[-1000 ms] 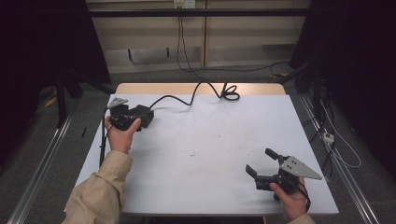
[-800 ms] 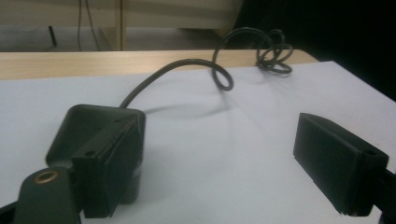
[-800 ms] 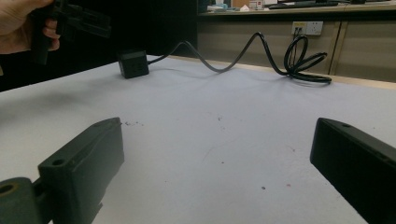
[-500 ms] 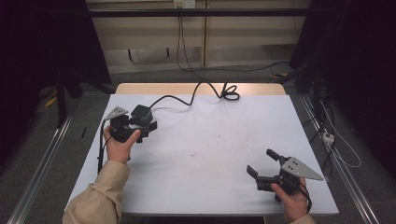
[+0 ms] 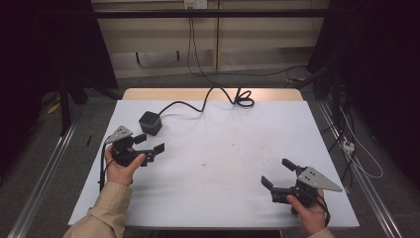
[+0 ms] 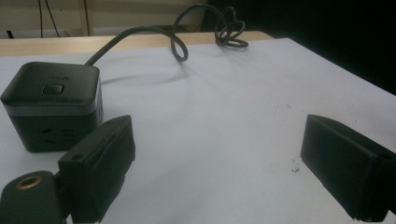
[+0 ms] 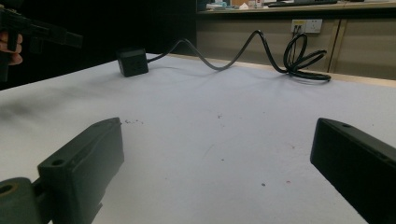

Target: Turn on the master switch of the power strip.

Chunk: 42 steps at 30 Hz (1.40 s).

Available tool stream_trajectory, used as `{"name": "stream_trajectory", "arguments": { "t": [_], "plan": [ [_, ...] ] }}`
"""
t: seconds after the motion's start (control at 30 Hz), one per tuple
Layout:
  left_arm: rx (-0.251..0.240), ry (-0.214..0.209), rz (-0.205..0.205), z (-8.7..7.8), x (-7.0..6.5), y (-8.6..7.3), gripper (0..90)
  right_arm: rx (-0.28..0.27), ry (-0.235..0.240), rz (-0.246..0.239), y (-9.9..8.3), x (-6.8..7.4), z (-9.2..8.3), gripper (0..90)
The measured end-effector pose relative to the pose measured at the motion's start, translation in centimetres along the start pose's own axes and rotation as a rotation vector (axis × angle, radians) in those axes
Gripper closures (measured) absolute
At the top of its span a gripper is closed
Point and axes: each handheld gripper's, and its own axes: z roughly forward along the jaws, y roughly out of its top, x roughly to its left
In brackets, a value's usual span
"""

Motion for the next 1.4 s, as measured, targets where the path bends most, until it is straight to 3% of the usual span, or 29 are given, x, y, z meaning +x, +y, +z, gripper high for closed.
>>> {"name": "stream_trajectory", "arguments": {
  "t": [0.3,0.73,1.4],
  "plan": [
    [0.002,0.007,-0.006,-1.3,0.4,-1.8,8.7,0.001,0.0,0.002,0.0,0.0,-0.1,2.2],
    [0.008,0.013,0.004,-2.6,0.5,-3.3,8.7,0.003,-0.001,0.001,-0.1,-0.1,-0.2,2.2],
    [0.001,0.012,0.022,-3.8,0.2,-4.6,8.7,0.01,-0.003,0.0,-0.1,0.0,-0.2,2.2]
  ]
}}
